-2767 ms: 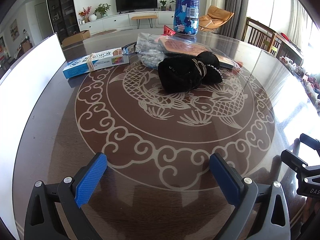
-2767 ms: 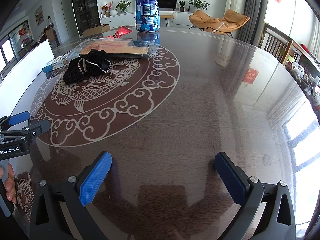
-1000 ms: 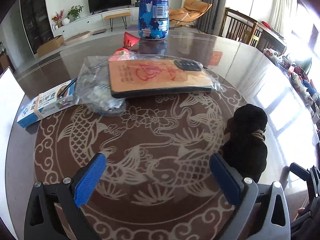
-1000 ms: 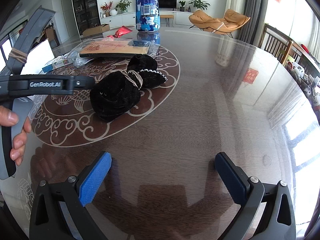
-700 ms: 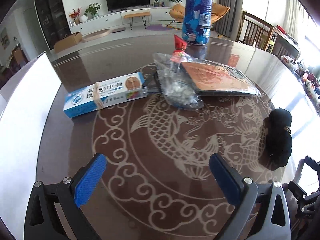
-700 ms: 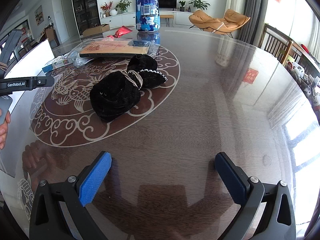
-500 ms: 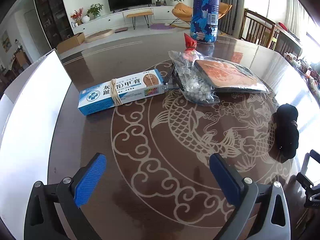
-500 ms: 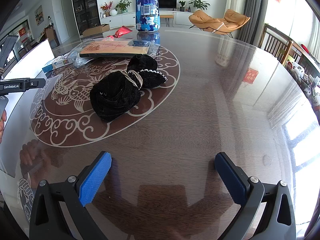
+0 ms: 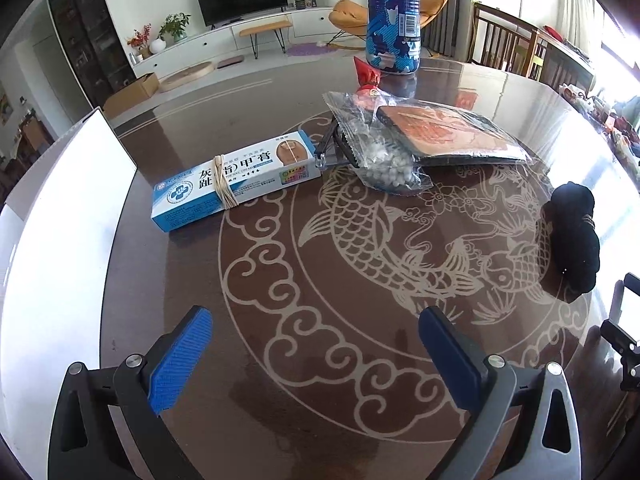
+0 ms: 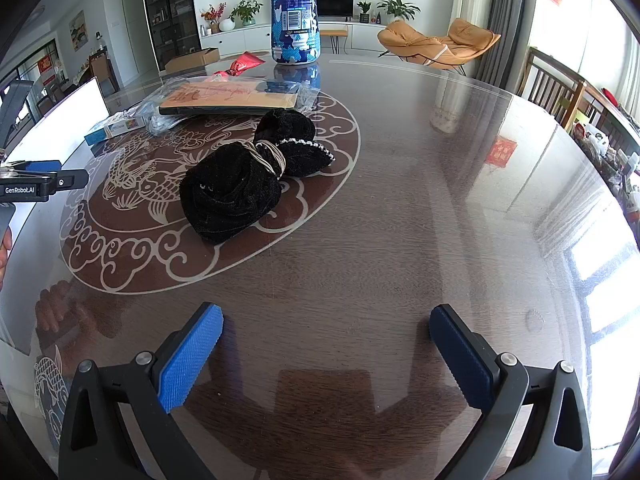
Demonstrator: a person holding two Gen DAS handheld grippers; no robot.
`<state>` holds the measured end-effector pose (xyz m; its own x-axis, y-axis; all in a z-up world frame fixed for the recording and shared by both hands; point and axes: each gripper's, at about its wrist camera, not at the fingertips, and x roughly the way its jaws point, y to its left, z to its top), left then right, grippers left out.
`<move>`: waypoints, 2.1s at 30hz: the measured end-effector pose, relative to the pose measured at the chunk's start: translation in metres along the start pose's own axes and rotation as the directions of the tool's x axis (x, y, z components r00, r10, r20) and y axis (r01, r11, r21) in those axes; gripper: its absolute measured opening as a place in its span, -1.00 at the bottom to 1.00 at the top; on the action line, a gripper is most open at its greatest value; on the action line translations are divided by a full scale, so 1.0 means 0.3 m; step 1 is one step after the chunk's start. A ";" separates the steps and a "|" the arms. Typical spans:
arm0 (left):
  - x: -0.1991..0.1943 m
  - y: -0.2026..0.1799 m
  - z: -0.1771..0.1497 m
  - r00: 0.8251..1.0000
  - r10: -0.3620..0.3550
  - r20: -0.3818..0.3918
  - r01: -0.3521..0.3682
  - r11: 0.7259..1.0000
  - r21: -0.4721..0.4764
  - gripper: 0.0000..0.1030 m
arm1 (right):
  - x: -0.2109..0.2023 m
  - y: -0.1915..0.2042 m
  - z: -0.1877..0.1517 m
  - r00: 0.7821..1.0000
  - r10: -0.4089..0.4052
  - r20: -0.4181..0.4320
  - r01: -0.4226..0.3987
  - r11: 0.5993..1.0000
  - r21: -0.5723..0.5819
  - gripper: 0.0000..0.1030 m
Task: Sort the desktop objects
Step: 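Lower the left tool onto the blue-white nail cream box and close on it, then lift the nail cream box off the table with the left tool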
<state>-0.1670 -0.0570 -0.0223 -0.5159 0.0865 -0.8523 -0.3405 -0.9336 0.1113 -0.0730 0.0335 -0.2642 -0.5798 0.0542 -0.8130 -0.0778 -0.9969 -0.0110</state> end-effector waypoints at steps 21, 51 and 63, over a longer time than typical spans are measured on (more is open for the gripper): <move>0.252 0.156 0.350 0.995 0.066 -0.069 -0.040 0.945 0.326 1.00 | -0.001 0.000 -0.001 1.000 0.000 0.000 0.000 1.000 0.000 1.00; 0.295 0.203 0.361 0.982 -0.187 -0.036 0.190 0.971 0.147 -0.13 | -0.002 0.000 -0.002 1.000 0.000 0.000 0.000 1.000 0.000 1.00; 0.158 0.111 0.162 0.995 -0.100 -0.002 0.099 0.994 -0.049 -0.18 | -0.001 0.002 -0.001 1.000 0.000 0.000 0.000 1.000 0.000 1.00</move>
<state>-0.2409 -0.0672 -0.0342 -0.4779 0.1784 -0.8601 -0.3507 -0.9365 0.0006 -0.0725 0.0329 -0.2641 -0.5796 0.0543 -0.8131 -0.0778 -0.9969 -0.0112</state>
